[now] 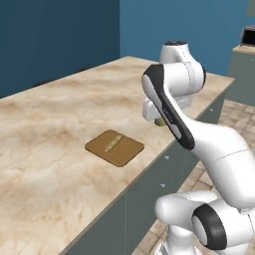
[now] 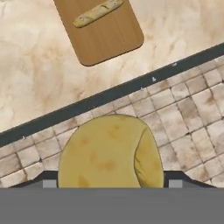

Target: Retrieve the sausage and cheese from the fridge and place them on the cutting board on the counter.

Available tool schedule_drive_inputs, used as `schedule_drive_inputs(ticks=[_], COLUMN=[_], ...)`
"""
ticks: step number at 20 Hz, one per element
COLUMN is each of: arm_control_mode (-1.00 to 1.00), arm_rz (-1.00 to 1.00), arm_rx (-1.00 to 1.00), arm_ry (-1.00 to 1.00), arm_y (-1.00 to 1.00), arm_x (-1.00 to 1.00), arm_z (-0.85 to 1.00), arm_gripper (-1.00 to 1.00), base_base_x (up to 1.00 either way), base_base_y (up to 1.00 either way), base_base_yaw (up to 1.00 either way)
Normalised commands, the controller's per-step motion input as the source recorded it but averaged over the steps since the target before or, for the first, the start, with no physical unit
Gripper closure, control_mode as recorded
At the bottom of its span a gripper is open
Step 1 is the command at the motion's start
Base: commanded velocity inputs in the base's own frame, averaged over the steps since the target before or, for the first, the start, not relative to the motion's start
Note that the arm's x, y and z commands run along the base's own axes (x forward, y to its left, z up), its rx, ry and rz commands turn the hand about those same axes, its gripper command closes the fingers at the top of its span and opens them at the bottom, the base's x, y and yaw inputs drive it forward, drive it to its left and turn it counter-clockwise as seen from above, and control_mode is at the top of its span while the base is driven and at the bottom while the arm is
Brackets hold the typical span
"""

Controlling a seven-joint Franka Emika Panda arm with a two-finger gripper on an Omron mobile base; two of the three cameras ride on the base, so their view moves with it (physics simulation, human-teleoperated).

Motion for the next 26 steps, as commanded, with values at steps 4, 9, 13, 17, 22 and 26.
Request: schedule_drive_inputs(ticks=[4,9,13,17,22,26], arm_control_mode=[-1.00,-1.00,-1.00,-1.00,-1.00,-1.00], arm_rz=[0.26,0.36,0.37,0.35,0.29,0.18], arm_rx=[0.00,0.00,0.00,0.07,0.19,0.08], arm_ry=[0.17,0.00,0.00,0.00,0.00,-0.02], arm_y=[0.02,0.01,0.00,0.00,0.03,0.11], arm_x=[0.71,0.51,0.63,0.55,0.41,0.50], arm_z=[-0.47,-0.61,-0.45,-0.34,-0.25,-0.43], arm_gripper=[1.00,1.00,1.00,1.00,1.00,1.00], base_base_x=[0.00,0.00,0.00,0.00,0.00,0.00], base_base_y=[0.00,0.00,0.00,0.00,0.00,0.00], base_base_yaw=[0.00,0.00,0.00,0.00,0.00,0.00])
